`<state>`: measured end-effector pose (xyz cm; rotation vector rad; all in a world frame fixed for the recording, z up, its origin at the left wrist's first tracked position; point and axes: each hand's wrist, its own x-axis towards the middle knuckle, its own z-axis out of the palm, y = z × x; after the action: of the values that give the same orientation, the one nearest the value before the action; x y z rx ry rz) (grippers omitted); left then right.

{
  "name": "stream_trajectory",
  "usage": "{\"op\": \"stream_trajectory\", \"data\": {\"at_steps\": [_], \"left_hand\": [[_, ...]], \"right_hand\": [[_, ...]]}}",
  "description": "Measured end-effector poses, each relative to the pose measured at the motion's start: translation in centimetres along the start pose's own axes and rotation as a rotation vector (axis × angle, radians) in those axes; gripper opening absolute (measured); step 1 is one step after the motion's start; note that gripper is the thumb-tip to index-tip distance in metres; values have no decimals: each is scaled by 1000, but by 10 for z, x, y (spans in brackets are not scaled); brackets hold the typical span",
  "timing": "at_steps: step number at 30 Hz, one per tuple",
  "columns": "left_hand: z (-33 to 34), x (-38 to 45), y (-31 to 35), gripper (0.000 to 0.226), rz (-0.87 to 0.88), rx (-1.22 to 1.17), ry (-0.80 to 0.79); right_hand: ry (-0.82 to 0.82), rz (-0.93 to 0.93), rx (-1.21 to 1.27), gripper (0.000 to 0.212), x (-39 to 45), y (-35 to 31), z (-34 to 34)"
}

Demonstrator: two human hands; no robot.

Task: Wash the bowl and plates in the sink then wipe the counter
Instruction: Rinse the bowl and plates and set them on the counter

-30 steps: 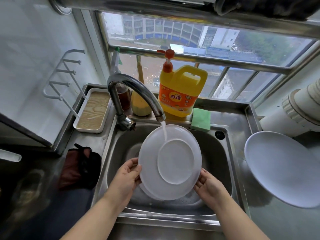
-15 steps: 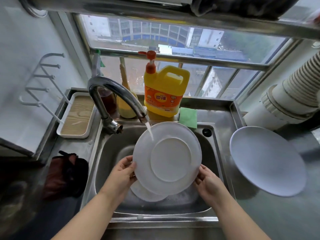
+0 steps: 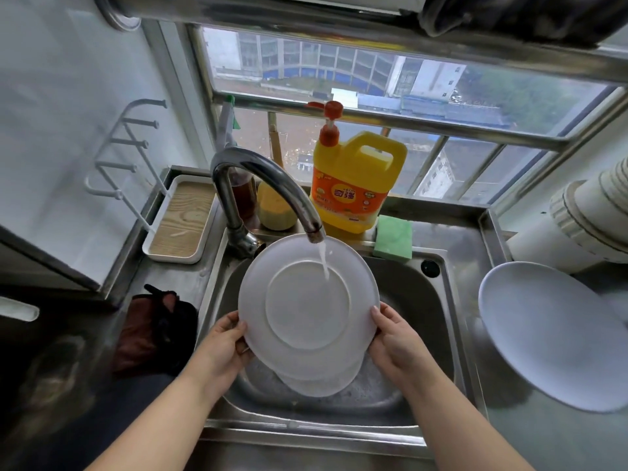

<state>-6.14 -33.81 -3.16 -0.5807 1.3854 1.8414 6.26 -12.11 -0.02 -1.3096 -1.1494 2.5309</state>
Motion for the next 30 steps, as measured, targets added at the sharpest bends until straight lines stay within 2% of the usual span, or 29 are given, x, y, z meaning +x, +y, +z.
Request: {"op": "stream_trajectory", "data": {"at_steps": [2,5,9,12,14,16,18,21,23,26,30], "left_hand": [[1,-1,3,20,-40,80,-24],[7,-2,6,41,-104,219,-19],[26,-8,10,35,-189,214,-63],[36,-7,15,51,-277,166,-131],[38,-6,15,56,-307,197,-171],[41,-7,13,41,-309,264,-161],[40,-6,10,27,-292,311,-125],[34,-1,7,29,-243,325,-99],[30,0,7,37,-196,305,-101],[28,-1,9,41,-98,296,-115],[26,-5,13,38,4,256,-131]], "right_hand": [[-1,-50,-33,19,-1,-3,5],[-25,-173,-219,18,-8,-9,7],[-102,-467,-661,11,-23,-13,1],[-140,-670,-991,19,-34,-7,-5],[-150,-864,-1204,14,-38,-1,-10],[-208,-1033,-1337,10,-40,5,-17],[-260,-1114,-1412,15,-42,10,-26],[-239,-1081,-1488,16,-37,17,-40],[-119,-1024,-1481,12,-31,23,-51],[52,-737,-1237,35,-30,19,-49],[226,-409,-867,40,-28,3,-31]]}}
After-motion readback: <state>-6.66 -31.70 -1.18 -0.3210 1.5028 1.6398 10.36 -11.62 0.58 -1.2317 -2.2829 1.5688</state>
